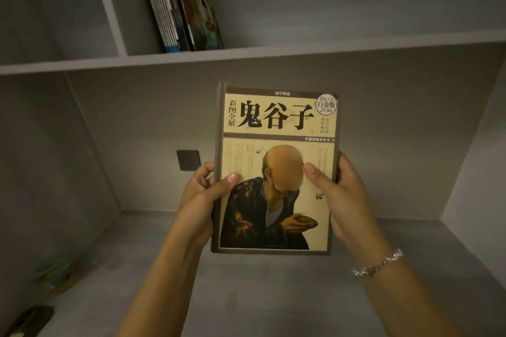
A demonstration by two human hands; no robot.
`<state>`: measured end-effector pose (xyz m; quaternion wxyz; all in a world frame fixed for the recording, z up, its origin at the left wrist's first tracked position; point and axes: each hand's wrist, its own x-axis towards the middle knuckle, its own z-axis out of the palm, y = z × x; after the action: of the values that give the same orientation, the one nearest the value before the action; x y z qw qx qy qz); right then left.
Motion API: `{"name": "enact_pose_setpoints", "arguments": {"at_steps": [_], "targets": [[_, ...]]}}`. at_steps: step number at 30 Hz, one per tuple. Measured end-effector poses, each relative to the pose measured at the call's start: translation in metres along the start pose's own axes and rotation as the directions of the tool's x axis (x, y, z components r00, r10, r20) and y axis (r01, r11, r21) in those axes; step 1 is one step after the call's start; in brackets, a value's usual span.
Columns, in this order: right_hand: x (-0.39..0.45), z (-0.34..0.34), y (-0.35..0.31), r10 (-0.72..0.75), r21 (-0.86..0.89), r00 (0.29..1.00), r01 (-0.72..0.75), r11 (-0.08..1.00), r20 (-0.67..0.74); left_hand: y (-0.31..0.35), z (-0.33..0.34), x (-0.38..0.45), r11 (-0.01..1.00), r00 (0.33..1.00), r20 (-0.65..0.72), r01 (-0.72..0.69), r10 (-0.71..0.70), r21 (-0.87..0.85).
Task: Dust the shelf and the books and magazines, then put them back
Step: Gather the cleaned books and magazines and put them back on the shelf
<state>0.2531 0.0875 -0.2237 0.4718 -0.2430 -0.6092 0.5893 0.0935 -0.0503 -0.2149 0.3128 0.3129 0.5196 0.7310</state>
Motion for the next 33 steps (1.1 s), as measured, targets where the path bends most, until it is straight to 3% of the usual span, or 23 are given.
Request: {"name": "enact_pose_setpoints", "arguments": {"at_steps": [10,15,19,26,33], "targets": [[0.079,0.051,-0.102,-0.275,-0.041,0.959,0.278,0.960,0.062,0.118,0.007,0.047,0.942,0.943,-0.005,-0.332,0.333,0.052],[0.126,0.070,-0.150,-0.374,-0.066,0.926,0.377,0.924,0.062,0.170,0.021,0.076,0.910,0.909,-0.051,-0.413,0.414,0.016],[0.163,0.085,-0.177,-0.415,-0.187,0.907,0.421,0.888,0.071,0.197,0.034,0.102,0.879,0.874,-0.100,-0.477,0.476,0.018],[0.221,0.101,-0.212,-0.437,-0.245,0.898,0.434,0.867,0.045,0.230,0.047,0.152,0.887,0.899,-0.119,-0.436,0.421,-0.155],[0.269,0.122,-0.210,-0.340,-0.361,0.934,0.357,0.861,0.113,0.233,0.052,0.201,0.815,0.788,-0.229,-0.578,0.571,0.042]]}}
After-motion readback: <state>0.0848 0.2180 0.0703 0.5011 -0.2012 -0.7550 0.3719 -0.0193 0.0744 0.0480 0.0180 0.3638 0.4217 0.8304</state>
